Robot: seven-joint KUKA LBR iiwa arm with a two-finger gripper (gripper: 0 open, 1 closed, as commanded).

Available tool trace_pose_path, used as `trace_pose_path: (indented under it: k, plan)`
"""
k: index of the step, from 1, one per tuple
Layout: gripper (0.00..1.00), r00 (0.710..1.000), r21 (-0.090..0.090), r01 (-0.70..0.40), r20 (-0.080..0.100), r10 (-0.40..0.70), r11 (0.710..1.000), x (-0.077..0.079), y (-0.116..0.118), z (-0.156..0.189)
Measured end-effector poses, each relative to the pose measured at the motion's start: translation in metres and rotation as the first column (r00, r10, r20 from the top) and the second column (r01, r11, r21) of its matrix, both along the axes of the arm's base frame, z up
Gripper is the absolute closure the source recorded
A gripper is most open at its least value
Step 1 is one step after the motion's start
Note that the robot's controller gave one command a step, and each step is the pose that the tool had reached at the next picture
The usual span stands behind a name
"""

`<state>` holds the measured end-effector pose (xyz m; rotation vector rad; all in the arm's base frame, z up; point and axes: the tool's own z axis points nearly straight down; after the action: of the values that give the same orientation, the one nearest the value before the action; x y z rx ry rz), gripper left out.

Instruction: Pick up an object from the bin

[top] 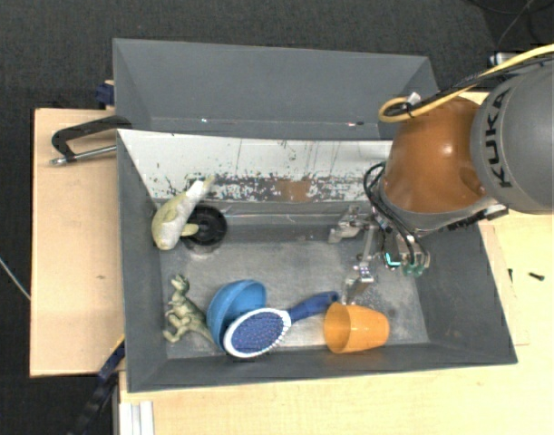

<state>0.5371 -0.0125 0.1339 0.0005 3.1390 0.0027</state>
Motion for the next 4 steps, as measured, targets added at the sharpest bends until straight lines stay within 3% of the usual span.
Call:
trace_pose_path:
  k: [1, 2, 3, 4]
  plan:
    - [0.00, 0.970, -0.002, -0.243, 0.007, 0.243, 0.970, -0.022, 0.031, -0.039]
    - [0.00, 0.942, -0.001, -0.336, 0.004, 0.336, 0.942, -0.028, 0.051, -0.033]
    - [0.00, 0.926, -0.001, -0.378, -0.003, 0.378, 0.926, -0.043, 0.015, -0.033]
    - [0.00, 0.880, -0.004, -0.476, 0.000, 0.476, 0.880, -0.034, 0.054, -0.062]
